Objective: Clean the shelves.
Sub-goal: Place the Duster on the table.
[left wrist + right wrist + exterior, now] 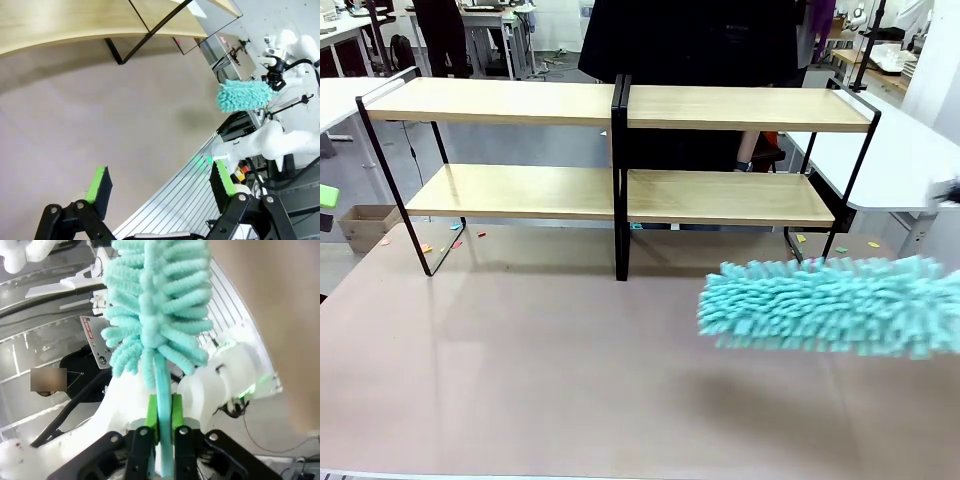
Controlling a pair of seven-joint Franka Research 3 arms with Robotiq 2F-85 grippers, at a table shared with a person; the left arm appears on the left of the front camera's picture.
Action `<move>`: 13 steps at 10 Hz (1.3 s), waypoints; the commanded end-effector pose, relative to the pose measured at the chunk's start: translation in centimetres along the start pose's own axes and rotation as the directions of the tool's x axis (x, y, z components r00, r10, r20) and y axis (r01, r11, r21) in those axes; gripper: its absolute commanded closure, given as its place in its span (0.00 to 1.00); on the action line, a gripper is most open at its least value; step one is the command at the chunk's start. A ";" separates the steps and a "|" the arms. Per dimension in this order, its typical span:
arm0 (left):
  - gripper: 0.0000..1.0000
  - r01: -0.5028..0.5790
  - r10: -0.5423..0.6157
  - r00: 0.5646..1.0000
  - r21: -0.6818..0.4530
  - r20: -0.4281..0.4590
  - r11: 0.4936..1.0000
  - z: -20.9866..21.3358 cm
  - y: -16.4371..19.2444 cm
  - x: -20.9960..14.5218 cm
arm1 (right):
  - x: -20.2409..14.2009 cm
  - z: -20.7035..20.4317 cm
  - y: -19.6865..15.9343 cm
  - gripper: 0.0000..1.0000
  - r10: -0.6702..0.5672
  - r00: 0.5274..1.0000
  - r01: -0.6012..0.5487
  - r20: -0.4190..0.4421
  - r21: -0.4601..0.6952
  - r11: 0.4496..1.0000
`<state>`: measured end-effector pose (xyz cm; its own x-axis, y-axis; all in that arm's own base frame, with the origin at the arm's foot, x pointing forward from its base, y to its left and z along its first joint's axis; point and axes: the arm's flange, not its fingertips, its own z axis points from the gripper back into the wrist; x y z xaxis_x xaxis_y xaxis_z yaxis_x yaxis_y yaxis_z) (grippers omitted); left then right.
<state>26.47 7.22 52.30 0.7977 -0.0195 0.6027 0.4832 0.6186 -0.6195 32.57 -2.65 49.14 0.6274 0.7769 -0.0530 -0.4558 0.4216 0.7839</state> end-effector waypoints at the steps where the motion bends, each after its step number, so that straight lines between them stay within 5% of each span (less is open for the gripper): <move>1: 0.00 0.001 -0.001 1.000 -0.017 0.008 1.000 0.0 -0.2 0.0 | 1.9 -0.4 -3.3 0.88 -0.022 0.999 0.022 -0.031 0.025 0.999; 3: 0.00 0.001 -0.001 1.000 -0.017 0.008 1.000 0.0 -0.2 0.0 | 2.3 -1.1 -3.9 0.88 -0.096 0.995 0.095 -0.036 -0.051 0.994; 4: 0.00 0.001 -0.001 1.000 -0.017 0.008 1.000 0.0 -0.2 0.0 | 2.8 -1.6 -4.5 0.76 -0.145 0.988 0.141 -0.051 -0.086 0.986; 5: 0.00 0.001 -0.001 1.000 -0.017 0.008 1.000 0.0 -0.2 0.0 | 2.7 -1.7 -5.0 0.31 -0.168 0.985 0.163 -0.046 -0.097 0.982; 7: 0.00 0.001 -0.001 1.000 -0.017 0.008 1.000 0.0 -0.2 0.0 | 1.6 -0.6 -5.8 0.00 -0.262 0.964 0.267 0.050 -0.198 0.943; 8: 0.00 0.001 -0.001 1.000 -0.017 0.008 1.000 0.0 -0.2 0.0 | 1.2 0.0 -5.9 0.00 -0.254 0.953 0.288 0.165 -0.235 0.928; 9: 0.00 0.001 -0.001 1.000 -0.017 0.008 1.000 0.0 -0.2 0.0 | 0.4 0.8 -5.8 0.00 -0.236 0.894 0.361 0.382 -0.300 0.883; 10: 0.00 0.001 -0.001 1.000 -0.017 0.008 1.000 0.0 -0.2 0.0 | -0.5 1.3 -5.1 0.00 -0.158 0.845 0.357 0.512 -0.318 0.878; 12: 0.00 0.001 -0.001 1.000 -0.017 0.008 1.000 0.0 -0.2 0.0 | -3.1 1.8 -2.9 0.00 0.042 0.778 0.227 0.627 -0.343 0.912; 13: 0.00 0.001 -0.001 1.000 -0.017 0.008 1.000 0.0 -0.2 0.0 | -4.1 1.6 -1.4 0.00 0.085 0.808 0.065 0.583 -0.231 0.971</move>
<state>26.42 7.21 52.32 0.7978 -0.0195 0.6027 0.4832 0.6186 -0.6196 33.55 -8.00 49.70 0.8894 0.3120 0.3341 -0.4527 0.7021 0.5496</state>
